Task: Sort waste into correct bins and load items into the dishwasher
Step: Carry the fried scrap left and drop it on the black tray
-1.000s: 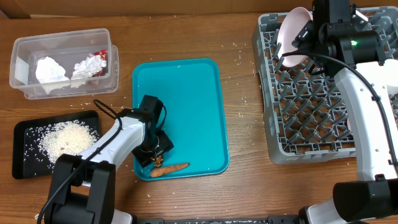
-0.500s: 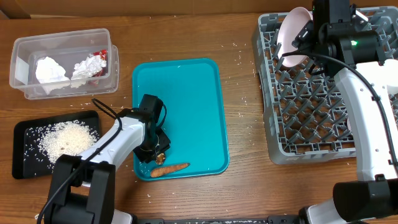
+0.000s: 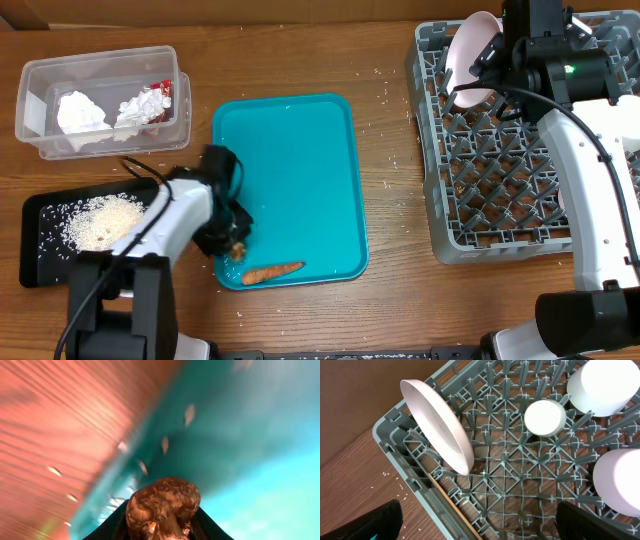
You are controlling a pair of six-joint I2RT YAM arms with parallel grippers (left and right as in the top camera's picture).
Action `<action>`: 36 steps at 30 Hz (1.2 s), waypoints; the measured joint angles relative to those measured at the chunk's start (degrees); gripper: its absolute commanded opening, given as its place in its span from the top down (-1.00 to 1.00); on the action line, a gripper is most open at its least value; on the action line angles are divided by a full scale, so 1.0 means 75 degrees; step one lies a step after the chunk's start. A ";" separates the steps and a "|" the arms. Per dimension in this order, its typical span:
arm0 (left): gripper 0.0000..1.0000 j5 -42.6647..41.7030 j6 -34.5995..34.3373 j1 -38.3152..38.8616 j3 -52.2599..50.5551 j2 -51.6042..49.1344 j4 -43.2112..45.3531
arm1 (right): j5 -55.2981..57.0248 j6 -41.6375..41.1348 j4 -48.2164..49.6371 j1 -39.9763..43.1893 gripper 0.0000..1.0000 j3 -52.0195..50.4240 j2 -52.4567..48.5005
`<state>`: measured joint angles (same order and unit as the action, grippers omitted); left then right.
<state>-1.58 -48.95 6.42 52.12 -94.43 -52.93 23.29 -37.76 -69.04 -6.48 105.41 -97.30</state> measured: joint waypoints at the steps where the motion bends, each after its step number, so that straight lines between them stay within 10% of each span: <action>1: 0.37 0.0093 0.0064 -0.0163 0.0204 0.0000 -0.0052 | 0.0003 0.0000 0.0000 0.0000 -1.00 0.0003 0.0000; 12: 0.32 0.1081 0.0554 -0.1947 0.3171 -0.0055 -0.1291 | 0.0003 0.0003 0.0003 0.0000 -1.00 0.0000 0.0000; 36: 0.23 0.1533 -0.0146 -0.4607 0.2136 -0.0064 0.0152 | 0.0003 0.0003 0.0000 0.0000 -1.00 0.0003 0.0000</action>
<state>9.91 -50.04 -28.14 68.14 -94.91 -51.79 23.31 -37.74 -69.04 -6.48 105.43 -97.30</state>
